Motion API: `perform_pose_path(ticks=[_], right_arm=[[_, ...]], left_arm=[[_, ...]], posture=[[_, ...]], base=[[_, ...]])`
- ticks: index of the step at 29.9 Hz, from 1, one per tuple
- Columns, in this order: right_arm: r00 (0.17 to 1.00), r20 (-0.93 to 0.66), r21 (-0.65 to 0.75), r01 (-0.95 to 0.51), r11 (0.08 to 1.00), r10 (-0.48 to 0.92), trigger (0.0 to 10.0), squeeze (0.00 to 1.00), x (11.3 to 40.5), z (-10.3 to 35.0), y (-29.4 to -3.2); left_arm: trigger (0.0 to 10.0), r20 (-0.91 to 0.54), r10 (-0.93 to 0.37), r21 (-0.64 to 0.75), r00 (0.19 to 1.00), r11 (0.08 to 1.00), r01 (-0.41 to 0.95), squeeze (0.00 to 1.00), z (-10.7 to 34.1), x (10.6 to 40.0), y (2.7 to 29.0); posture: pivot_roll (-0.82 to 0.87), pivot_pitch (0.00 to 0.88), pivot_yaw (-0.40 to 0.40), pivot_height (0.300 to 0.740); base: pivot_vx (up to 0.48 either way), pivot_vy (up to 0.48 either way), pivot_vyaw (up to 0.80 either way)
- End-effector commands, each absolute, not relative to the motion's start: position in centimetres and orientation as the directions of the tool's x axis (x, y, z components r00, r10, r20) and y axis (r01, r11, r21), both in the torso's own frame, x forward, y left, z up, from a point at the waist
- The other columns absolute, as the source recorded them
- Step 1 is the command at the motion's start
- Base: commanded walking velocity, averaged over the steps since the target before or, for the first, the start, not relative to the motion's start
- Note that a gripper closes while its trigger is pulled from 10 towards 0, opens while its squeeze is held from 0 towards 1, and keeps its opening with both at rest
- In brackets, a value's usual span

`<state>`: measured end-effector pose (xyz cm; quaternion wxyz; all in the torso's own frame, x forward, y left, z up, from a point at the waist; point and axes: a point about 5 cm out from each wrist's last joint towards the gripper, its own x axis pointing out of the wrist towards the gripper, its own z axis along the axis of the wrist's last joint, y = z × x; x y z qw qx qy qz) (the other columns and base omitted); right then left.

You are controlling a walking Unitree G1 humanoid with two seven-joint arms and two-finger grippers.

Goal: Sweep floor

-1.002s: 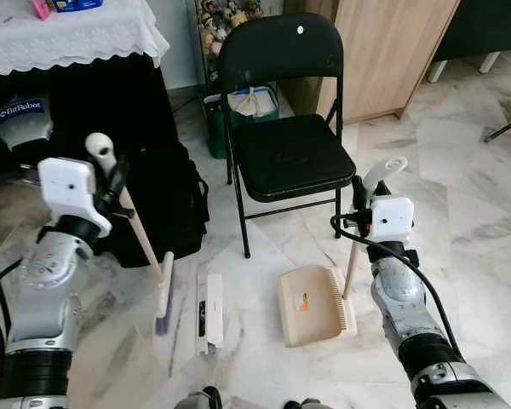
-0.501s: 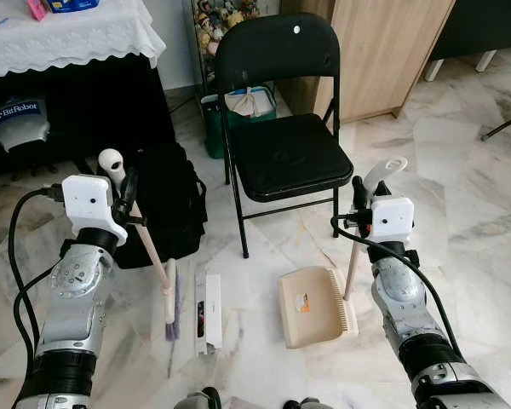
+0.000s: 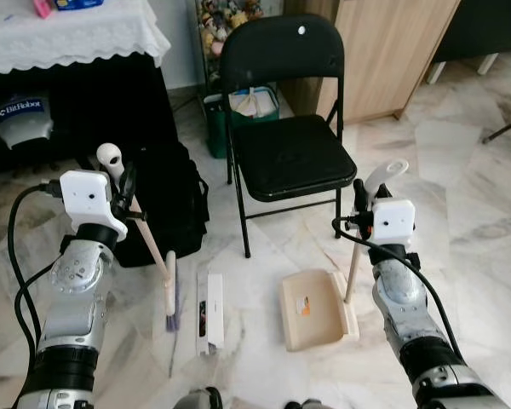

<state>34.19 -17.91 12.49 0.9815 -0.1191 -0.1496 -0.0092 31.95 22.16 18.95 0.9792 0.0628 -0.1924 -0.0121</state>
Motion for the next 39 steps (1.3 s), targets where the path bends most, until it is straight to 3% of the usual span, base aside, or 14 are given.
perform_pose_path(ticks=[1,11,39], right_arm=[[0.946,0.324,-0.225,0.051,0.973,0.026,10.0,0.00,34.19,13.07,-17.71],[0.947,0.322,-0.224,0.053,0.973,0.023,10.0,0.00,34.16,12.98,-17.72],[0.947,0.320,-0.220,0.053,0.974,0.021,10.0,0.00,34.22,12.97,-17.65]], left_arm=[[10.0,0.408,-0.034,0.130,0.912,0.991,-0.021,0.00,19.54,31.85,22.62],[10.0,0.417,-0.042,0.134,0.908,0.991,-0.015,0.00,19.90,31.98,22.50],[10.0,0.405,-0.059,0.143,0.912,0.990,0.000,0.00,19.36,31.92,22.17]], posture=[[0.04,0.181,0.000,0.740],[0.04,0.179,0.005,0.740],[0.05,0.150,0.010,0.740]], base=[[0.000,0.424,0.00],[0.000,0.420,0.00],[0.000,0.000,0.00]])
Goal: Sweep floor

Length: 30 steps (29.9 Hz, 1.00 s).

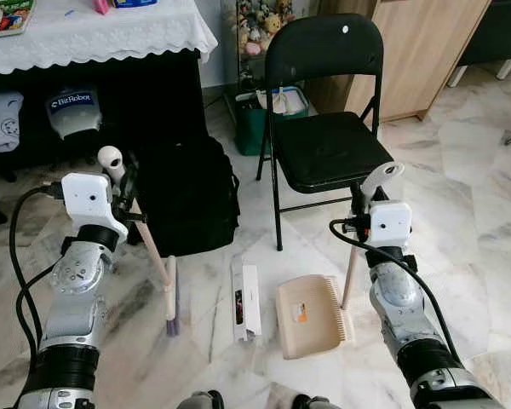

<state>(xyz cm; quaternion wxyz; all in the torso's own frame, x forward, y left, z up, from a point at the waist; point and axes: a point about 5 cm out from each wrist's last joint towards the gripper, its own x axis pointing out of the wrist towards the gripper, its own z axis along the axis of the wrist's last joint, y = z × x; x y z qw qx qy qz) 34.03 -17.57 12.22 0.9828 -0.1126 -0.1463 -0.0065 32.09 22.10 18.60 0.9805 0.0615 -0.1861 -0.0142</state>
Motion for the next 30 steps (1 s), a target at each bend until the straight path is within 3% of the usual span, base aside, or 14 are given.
perform_pose_path(ticks=[1,6,30], right_arm=[[0.947,0.320,-0.220,0.053,0.974,0.021,10.0,0.00,34.23,12.97,-17.63],[0.947,0.321,-0.219,0.051,0.974,0.023,10.0,0.00,34.27,13.00,-17.51],[0.947,0.320,-0.222,0.052,0.974,0.022,10.0,0.00,34.22,13.02,-17.67]], left_arm=[[10.0,0.406,-0.060,0.144,0.912,0.990,0.001,0.00,19.39,31.93,22.18],[10.0,0.409,-0.061,0.146,0.910,0.989,0.000,0.00,19.53,31.97,22.22],[10.0,0.415,-0.059,0.145,0.908,0.990,-0.002,0.00,19.68,31.99,22.29]], posture=[[0.05,0.149,0.009,0.740],[0.05,0.150,0.010,0.740],[0.05,0.164,0.007,0.740]], base=[[0.000,0.000,0.00],[0.000,0.000,0.00],[0.284,0.000,0.00]])
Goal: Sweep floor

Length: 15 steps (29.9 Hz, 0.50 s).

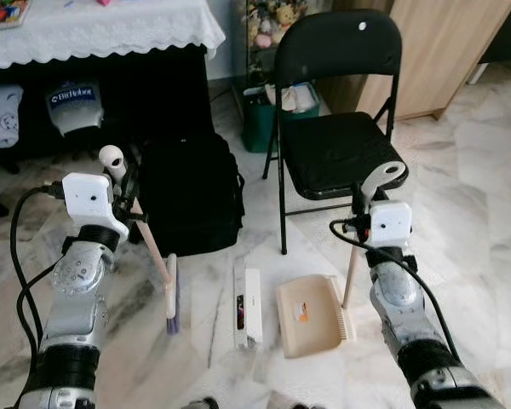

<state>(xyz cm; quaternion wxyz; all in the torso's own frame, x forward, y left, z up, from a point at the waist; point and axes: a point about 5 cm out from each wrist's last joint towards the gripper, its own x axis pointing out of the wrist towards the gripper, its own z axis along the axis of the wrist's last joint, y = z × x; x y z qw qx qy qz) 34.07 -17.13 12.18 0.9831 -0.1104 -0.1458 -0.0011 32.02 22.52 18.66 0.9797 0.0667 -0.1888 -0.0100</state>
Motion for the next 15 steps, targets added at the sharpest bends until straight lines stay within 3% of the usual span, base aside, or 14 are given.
perform_pose_path(ticks=[1,7,15], right_arm=[[0.947,0.320,-0.222,0.052,0.974,0.022,10.0,0.00,34.22,13.02,-17.66],[0.948,0.318,-0.225,0.053,0.973,0.022,10.0,0.00,34.21,12.99,-17.73],[0.952,0.304,-0.223,0.052,0.973,0.019,10.0,0.00,34.13,12.60,-17.71]], left_arm=[[10.0,0.415,-0.059,0.144,0.908,0.990,-0.002,0.00,19.67,31.99,22.30],[10.0,0.417,-0.065,0.143,0.907,0.990,0.005,0.02,19.65,31.94,22.21],[10.0,0.412,-0.061,0.147,0.909,0.989,-0.001,0.00,19.52,31.89,22.38]], posture=[[0.05,0.164,0.007,0.740],[0.05,0.165,0.007,0.740],[0.05,0.168,0.007,0.740]], base=[[0.270,0.000,0.00],[0.281,0.000,0.00],[0.000,0.000,0.00]])
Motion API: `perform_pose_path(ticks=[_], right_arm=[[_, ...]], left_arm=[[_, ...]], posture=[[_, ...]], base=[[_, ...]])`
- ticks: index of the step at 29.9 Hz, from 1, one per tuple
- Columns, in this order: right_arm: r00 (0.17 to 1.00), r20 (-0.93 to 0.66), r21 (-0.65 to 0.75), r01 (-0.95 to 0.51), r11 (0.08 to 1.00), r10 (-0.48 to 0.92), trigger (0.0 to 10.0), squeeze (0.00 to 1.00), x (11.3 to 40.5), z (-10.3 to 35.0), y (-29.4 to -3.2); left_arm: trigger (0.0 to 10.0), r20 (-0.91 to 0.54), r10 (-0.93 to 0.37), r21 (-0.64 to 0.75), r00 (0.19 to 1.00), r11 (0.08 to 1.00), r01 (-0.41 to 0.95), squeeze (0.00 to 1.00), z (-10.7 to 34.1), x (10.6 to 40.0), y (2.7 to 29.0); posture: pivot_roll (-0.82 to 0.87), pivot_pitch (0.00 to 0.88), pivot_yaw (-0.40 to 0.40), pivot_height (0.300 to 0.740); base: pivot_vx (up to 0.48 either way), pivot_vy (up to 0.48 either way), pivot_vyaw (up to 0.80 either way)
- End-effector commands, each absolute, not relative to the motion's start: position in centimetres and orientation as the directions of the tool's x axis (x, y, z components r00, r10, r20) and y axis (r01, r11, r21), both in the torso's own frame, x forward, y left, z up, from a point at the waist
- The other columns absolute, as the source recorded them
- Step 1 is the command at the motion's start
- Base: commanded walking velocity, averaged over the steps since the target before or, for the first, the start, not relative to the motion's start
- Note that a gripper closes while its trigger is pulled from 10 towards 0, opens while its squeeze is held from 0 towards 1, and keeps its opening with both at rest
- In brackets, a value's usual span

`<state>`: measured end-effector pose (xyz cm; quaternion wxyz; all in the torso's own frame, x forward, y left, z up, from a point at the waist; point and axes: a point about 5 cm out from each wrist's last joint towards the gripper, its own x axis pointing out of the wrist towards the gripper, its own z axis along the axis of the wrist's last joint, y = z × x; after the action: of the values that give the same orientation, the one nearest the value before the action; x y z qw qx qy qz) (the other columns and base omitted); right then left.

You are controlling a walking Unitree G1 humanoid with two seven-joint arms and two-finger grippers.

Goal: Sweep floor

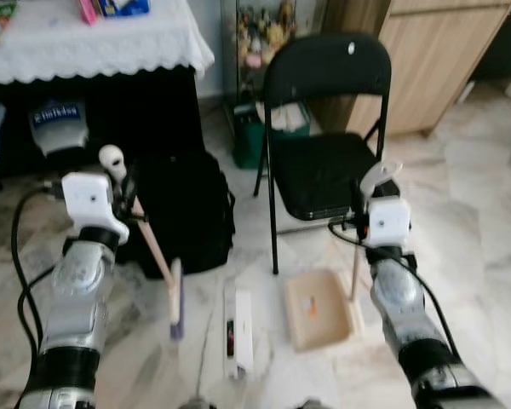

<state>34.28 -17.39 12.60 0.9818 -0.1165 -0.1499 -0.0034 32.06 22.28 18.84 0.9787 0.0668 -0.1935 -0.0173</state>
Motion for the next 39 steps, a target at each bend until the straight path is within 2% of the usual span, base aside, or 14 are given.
perform_pose_path(ticks=[1,11,21,39], right_arm=[[0.953,0.302,-0.223,0.052,0.973,0.018,10.0,0.00,34.1,12.5,-17.7],[0.975,0.222,-0.203,0.055,0.978,-0.009,10.0,0.00,33.6,10.6,-18.0],[0.976,0.218,-0.215,0.043,0.976,0.005,10.0,0.00,33.8,10.4,-17.2],[0.954,0.296,-0.419,0.088,0.904,0.045,10.0,0.00,34.7,11.8,-16.6]], left_arm=[[10.0,0.411,-0.061,0.148,0.910,0.989,-0.001,0.00,19.5,31.9,22.4],[10.0,0.396,-0.067,0.170,0.916,0.985,-0.002,0.00,19.2,31.7,22.5],[10.0,0.395,-0.069,0.171,0.916,0.985,0.000,0.00,19.1,31.2,22.6],[10.0,0.407,-0.090,0.166,0.909,0.986,0.023,0.00,19.5,30.7,22.2]], posture=[[0.05,0.168,0.007,0.740],[0.05,0.183,0.009,0.740],[0.06,0.203,0.014,0.740],[0.08,0.221,0.021,0.740]], base=[[0.000,0.000,0.00],[0.000,0.000,0.00],[0.000,0.000,0.00],[0.000,0.000,0.00]])
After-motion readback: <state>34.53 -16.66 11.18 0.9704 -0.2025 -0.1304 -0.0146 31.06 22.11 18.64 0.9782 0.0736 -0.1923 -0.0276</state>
